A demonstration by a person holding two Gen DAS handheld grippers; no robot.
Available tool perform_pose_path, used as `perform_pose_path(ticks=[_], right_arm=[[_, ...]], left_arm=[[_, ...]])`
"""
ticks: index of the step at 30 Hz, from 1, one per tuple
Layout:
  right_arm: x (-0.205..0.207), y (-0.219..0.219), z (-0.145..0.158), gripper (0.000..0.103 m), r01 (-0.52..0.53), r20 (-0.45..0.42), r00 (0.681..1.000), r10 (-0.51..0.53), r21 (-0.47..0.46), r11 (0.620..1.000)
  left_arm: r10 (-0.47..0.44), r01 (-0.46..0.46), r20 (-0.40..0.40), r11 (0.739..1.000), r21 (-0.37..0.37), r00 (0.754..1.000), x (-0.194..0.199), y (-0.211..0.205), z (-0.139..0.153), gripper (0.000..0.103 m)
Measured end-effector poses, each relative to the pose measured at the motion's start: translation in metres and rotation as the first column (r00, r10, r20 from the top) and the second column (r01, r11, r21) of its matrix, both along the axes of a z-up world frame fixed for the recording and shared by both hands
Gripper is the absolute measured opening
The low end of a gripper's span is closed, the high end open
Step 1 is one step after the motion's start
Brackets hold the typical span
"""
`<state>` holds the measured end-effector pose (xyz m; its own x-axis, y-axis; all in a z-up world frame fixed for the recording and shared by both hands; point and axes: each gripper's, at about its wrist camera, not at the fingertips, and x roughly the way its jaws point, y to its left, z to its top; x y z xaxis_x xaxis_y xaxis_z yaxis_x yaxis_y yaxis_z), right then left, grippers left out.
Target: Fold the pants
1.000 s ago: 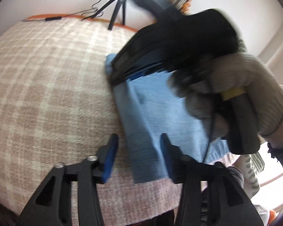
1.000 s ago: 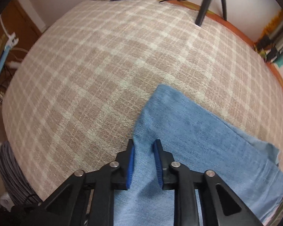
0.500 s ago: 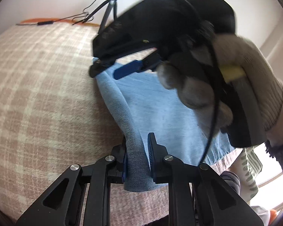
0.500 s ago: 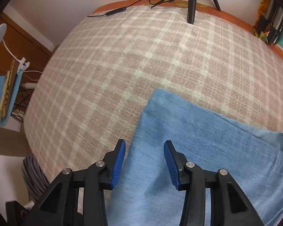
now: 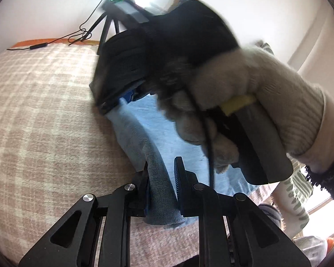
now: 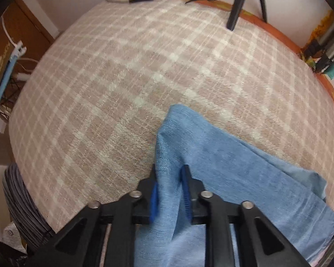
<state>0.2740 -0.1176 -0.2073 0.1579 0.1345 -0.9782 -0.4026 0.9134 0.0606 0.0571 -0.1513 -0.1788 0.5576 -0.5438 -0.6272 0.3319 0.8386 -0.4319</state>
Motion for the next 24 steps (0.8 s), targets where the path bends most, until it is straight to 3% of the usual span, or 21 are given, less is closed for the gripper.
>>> perform_pose_path(ticks=[4,12,18,24], right_arm=[[-0.008,-0.043,0.026,0.003,0.077,0.048,0.995,-0.084,0.129,0.989],[-0.032,-0.149,0.067,0.002,0.228,0.097,0.956,-0.276,0.343,0.911],[-0.046,-0.199,0.082,0.002,0.295,0.137,0.919,-0.371,0.387,0.874],[-0.059,-0.241,0.093,0.001,0.330,0.191,0.886,-0.422,0.380,0.864]], left_arm=[[-0.030,0.030,0.004,0.999,-0.032,1.000,-0.001,-0.018,0.007,0.016],[-0.138,0.141,0.058,0.988,-0.061,0.989,-0.004,-0.065,0.036,0.015],[-0.226,0.231,0.080,0.971,-0.056,0.971,-0.001,-0.091,0.046,0.014],[-0.295,0.300,0.071,0.951,-0.075,0.953,0.006,-0.120,0.058,0.014]])
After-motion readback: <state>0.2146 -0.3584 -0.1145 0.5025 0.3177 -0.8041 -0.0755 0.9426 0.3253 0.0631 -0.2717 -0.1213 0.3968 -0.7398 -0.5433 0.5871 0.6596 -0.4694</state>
